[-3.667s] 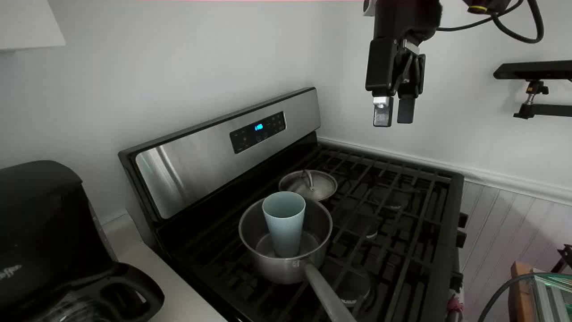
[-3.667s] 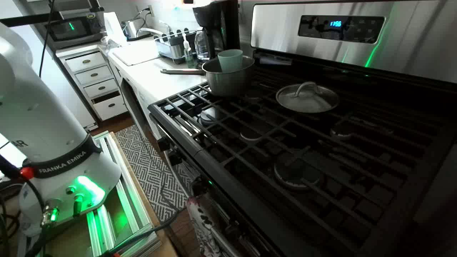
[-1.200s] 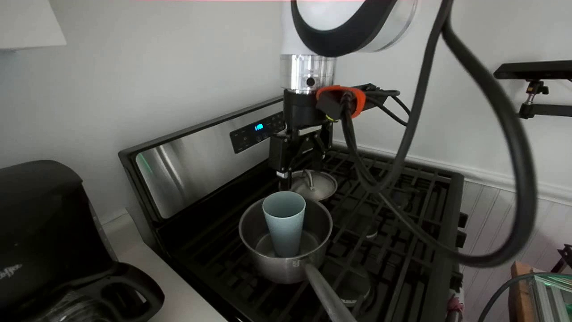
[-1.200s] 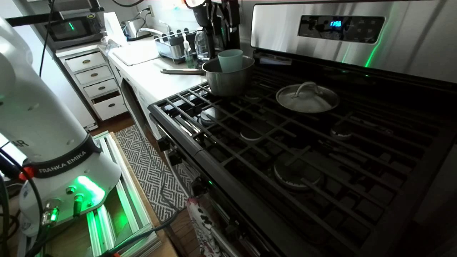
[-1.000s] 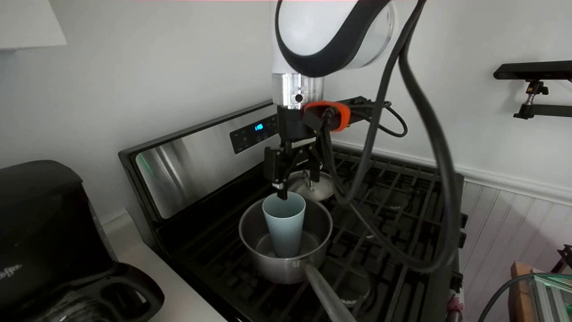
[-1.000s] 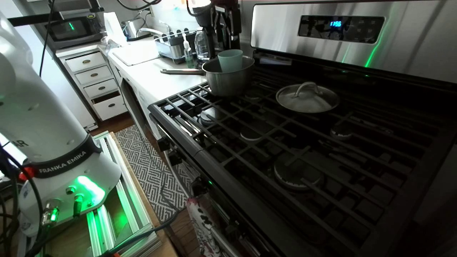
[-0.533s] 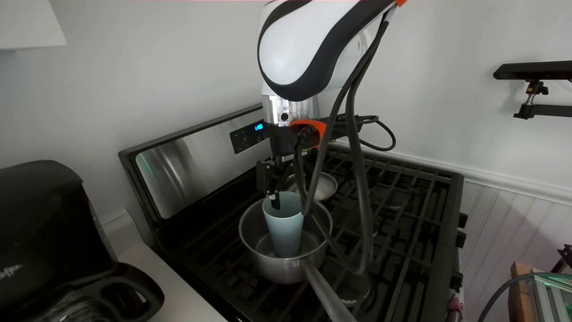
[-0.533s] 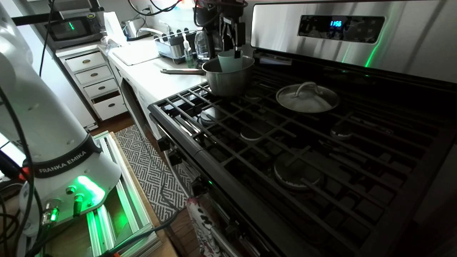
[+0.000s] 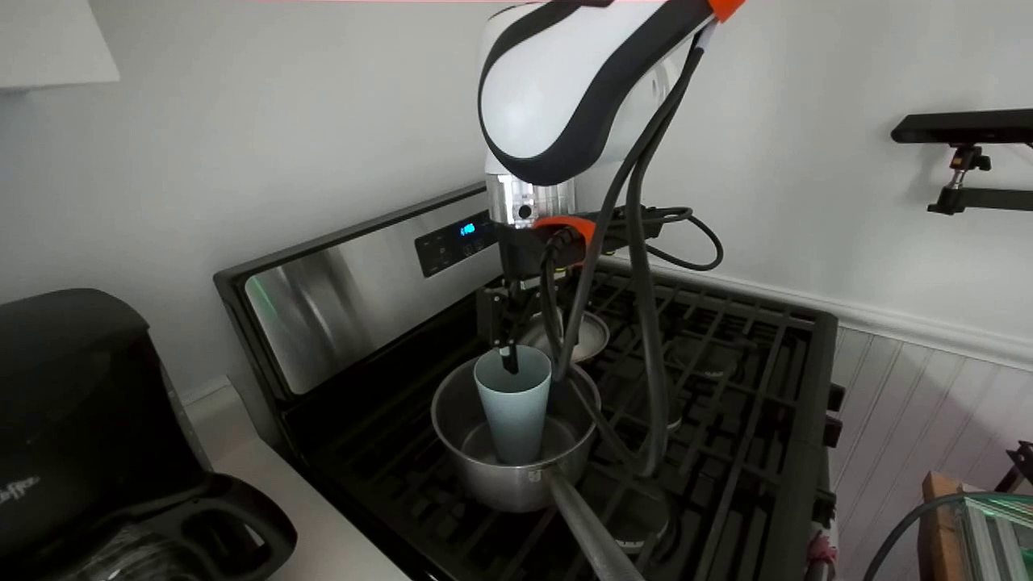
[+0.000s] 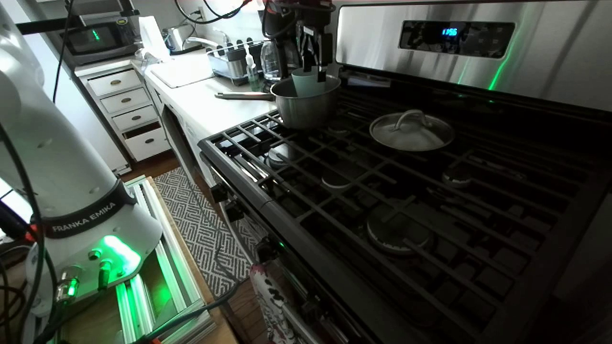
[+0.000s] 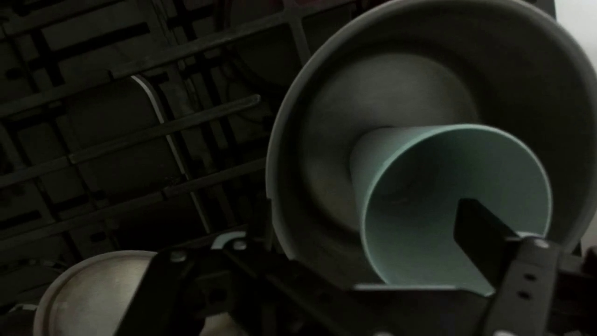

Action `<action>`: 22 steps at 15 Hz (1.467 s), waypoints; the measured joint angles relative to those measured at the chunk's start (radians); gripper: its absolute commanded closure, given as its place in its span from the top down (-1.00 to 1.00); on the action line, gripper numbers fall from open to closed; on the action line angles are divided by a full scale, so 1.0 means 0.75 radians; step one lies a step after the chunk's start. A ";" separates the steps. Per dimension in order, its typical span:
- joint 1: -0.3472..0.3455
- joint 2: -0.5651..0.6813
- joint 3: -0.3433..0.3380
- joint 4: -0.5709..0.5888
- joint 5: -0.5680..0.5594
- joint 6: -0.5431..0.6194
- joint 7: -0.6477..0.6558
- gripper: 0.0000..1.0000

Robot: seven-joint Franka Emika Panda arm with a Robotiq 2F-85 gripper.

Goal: Move the cup from the pot to the right side of the stove

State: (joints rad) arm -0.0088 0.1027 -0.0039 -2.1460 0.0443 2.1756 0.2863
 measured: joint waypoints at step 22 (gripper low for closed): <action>0.056 0.053 -0.010 0.003 -0.166 0.138 0.153 -1.00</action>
State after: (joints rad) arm 0.0333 0.1426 -0.0115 -2.1437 -0.0800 2.2793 0.4009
